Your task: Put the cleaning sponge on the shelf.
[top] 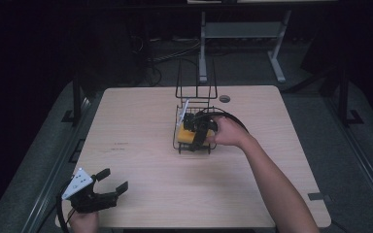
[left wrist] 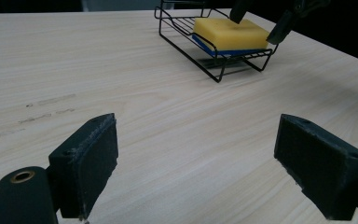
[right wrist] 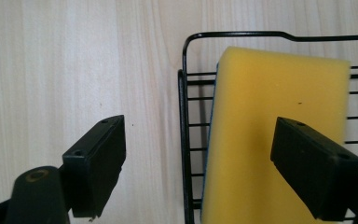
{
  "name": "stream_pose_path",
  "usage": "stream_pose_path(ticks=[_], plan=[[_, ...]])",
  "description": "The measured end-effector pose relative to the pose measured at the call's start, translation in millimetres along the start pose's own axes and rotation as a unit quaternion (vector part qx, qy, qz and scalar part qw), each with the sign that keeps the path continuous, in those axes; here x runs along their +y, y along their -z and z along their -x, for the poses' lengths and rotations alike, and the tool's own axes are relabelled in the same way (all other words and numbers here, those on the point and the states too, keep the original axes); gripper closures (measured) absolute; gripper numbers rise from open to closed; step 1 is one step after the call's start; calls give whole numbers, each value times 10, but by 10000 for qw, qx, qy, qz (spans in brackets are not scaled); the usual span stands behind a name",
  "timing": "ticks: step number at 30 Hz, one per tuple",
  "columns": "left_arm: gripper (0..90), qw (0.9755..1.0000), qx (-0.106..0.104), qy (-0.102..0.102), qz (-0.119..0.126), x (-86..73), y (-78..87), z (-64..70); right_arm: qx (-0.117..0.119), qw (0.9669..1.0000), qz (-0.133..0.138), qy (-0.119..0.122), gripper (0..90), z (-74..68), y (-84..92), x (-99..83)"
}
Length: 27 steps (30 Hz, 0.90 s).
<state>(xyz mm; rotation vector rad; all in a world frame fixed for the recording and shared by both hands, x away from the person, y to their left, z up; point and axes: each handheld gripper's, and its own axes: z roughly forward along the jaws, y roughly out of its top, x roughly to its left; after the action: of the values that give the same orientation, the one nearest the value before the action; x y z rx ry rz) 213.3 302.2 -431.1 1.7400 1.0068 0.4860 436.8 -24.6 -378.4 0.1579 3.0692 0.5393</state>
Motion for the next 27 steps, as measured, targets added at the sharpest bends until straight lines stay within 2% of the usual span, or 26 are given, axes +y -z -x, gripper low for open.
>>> stream_pose_path(ticks=[2, 6, 13, 20, 27], plan=[[128, 10000, -4, -14, -11, 0, -2, 0, 25, 10000, 48, -21, 178, -17, -16, -24], [128, 10000, 0, 3, 5, 0, -1, 1, -20, 10000, -62, 52, 178, -53, -43, -27], [128, 10000, 3, -9, 6, 2, 3, -1, -32, 10000, -69, 62, 178, -117, -18, -4], [128, 10000, 4, -11, 5, 3, 1, 3, 23, 9999, 63, 110, 178, -161, -40, -43], [128, 10000, 2, -13, 3, 3, -1, 7, 1, 9999, 12, 124, 178, -214, -19, -34]])
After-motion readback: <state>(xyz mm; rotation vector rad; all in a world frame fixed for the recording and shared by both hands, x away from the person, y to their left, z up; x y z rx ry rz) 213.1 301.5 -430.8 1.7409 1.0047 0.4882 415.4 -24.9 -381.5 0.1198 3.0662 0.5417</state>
